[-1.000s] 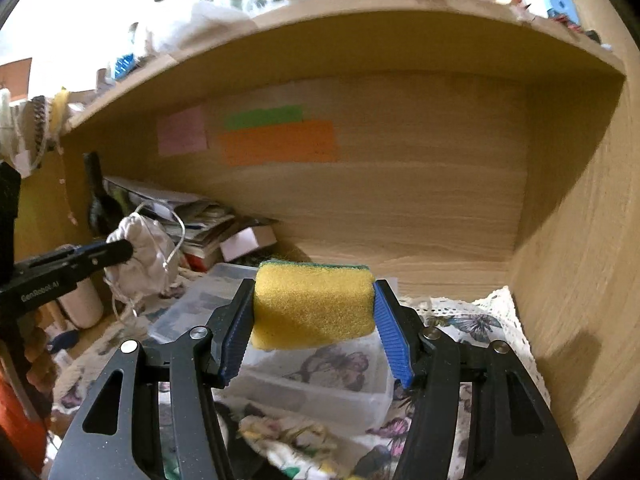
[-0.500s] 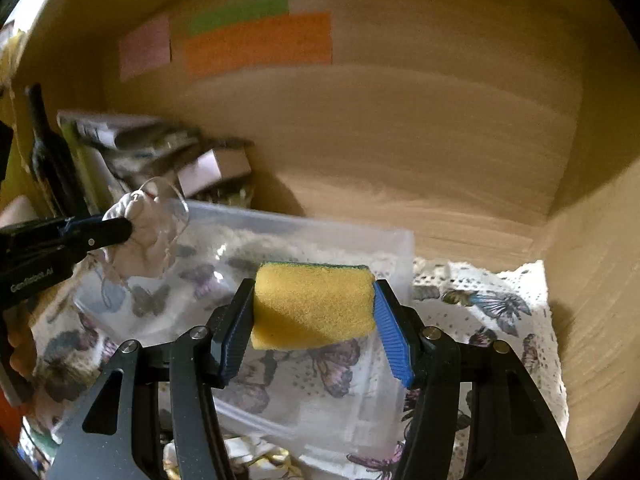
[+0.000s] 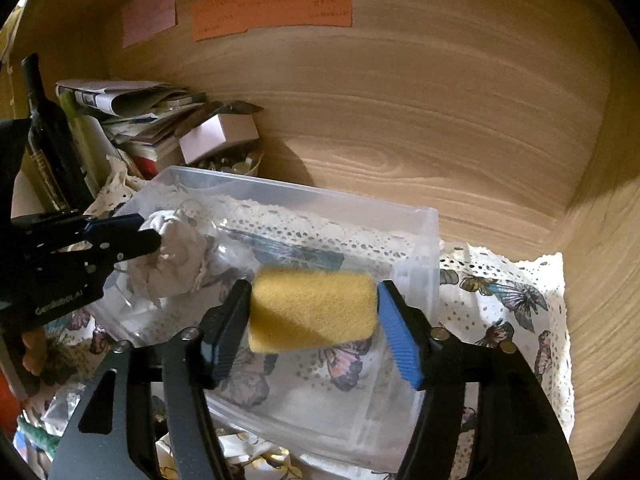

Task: Organize soft objects
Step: 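Drop the white scrunchie into the clear box with the left tool while the right tool drops the sponge in, then grasp the yellow-white ball with the right tool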

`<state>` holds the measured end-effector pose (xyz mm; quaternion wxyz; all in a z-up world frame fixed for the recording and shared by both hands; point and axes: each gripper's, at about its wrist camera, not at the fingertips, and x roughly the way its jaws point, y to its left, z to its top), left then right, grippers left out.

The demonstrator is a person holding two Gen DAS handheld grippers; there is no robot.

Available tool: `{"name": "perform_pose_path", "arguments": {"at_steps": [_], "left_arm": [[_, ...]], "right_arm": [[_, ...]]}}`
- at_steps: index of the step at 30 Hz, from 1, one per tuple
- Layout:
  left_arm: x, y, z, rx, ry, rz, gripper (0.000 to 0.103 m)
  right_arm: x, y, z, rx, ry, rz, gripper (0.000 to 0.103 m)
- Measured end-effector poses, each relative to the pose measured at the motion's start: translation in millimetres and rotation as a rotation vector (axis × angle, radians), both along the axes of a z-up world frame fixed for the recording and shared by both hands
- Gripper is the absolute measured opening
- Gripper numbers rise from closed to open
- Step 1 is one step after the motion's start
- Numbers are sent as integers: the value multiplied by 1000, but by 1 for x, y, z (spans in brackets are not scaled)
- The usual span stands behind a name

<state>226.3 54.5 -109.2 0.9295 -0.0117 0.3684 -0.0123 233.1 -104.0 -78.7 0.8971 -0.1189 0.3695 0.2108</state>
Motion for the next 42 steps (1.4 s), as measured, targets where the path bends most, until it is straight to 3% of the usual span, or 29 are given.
{"name": "perform_pose_path", "arguments": {"at_steps": [3,7,10,15,21,25,42], "left_arm": [[-5,0,6,-3,-32,11,58],[-19,-1,23,0,-76,10,63],[-33,-3,38,3,-120,7,74],[-63,-9,62,13,-216,8,98],[-95,-20,77,19,-283,-6,103],[-109,-28,71,15,-279,-33,103],[-113,-22,-2,-1,-60,-40,103]], "right_arm": [[-4,-5,7,21,-25,-8,74],[-12,-11,21,46,-69,-18,76],[-25,-20,37,84,-110,-25,80],[-51,-33,58,120,-180,-40,82],[-89,-47,71,167,-254,-46,89],[-110,-54,68,170,-277,-56,89],[-133,-81,-4,154,-114,-140,89]]}}
